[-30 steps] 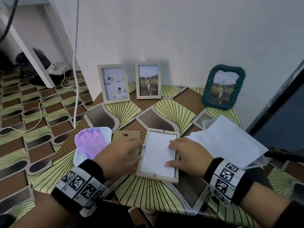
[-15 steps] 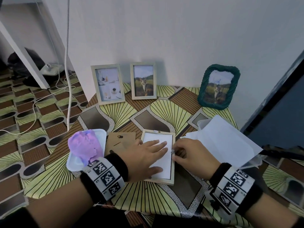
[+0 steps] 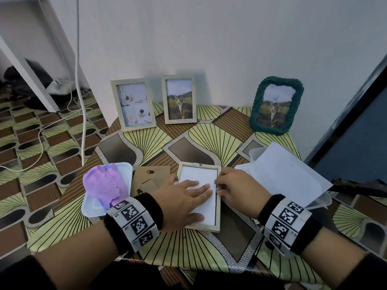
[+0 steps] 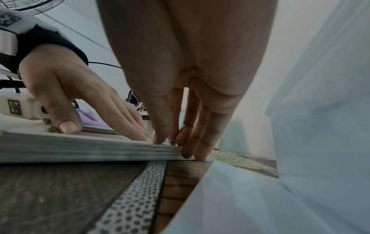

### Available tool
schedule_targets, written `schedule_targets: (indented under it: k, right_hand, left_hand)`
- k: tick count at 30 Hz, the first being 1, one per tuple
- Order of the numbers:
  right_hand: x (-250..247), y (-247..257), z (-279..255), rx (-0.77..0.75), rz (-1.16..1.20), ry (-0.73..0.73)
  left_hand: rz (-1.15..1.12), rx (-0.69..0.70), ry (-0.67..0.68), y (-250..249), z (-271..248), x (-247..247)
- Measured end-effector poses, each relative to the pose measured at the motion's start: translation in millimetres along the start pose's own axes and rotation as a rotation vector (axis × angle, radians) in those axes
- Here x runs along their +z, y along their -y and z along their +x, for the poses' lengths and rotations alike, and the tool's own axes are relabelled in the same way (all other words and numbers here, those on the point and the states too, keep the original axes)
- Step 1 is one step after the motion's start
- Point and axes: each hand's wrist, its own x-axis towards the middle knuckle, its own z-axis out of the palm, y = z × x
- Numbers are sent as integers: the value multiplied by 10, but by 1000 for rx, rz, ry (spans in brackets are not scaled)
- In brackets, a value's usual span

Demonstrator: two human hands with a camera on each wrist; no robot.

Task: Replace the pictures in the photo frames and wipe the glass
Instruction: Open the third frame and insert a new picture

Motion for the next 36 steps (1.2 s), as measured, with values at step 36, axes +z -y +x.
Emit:
schedule_targets:
  k: [36]
  right_hand:
    - [75,24,47,139,39,-59]
  left_hand:
    - [-130,-295,-24,345,-831,381]
